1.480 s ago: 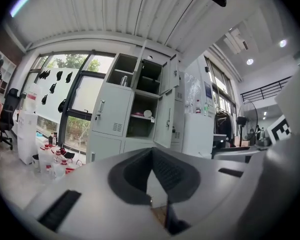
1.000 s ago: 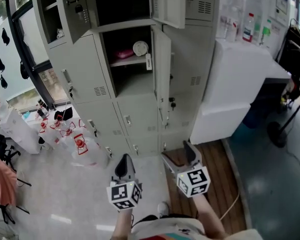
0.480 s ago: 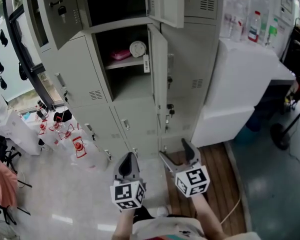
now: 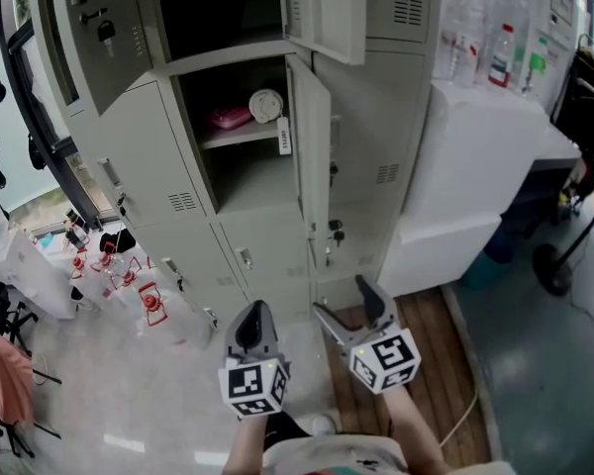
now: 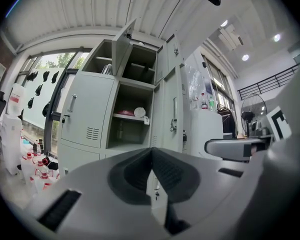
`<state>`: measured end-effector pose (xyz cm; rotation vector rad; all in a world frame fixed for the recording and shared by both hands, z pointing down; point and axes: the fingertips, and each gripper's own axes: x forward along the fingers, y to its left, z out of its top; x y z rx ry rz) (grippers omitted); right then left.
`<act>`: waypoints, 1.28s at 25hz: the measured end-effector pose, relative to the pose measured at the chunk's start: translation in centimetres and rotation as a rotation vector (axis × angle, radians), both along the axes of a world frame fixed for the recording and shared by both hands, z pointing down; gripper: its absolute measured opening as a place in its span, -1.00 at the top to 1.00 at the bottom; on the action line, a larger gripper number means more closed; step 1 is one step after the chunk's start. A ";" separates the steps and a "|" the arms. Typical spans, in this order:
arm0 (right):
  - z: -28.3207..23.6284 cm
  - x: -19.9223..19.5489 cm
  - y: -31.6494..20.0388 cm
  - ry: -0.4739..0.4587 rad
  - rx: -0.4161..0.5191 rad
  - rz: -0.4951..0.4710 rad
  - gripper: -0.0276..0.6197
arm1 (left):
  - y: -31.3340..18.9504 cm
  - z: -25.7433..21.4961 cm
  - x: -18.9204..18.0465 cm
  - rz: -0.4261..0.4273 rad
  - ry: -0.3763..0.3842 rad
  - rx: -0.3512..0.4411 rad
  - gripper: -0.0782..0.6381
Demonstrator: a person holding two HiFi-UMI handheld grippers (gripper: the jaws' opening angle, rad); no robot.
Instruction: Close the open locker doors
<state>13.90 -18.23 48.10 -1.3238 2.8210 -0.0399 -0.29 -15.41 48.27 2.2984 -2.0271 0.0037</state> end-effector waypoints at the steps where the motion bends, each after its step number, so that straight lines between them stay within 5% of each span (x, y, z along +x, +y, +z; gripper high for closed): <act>1: -0.5 0.0 -0.2 -0.009 0.006 -0.003 -0.24 | -0.2 -0.2 -0.2 -0.002 -0.005 0.000 0.76; 12: -10.1 -1.9 -4.6 0.026 0.190 -0.147 -0.25 | -1.2 -2.5 -0.7 0.008 -0.031 0.022 0.76; 32: -11.6 -7.0 -7.8 0.118 0.143 -0.328 -0.24 | 0.4 -1.9 -4.4 -0.070 -0.009 -0.002 0.76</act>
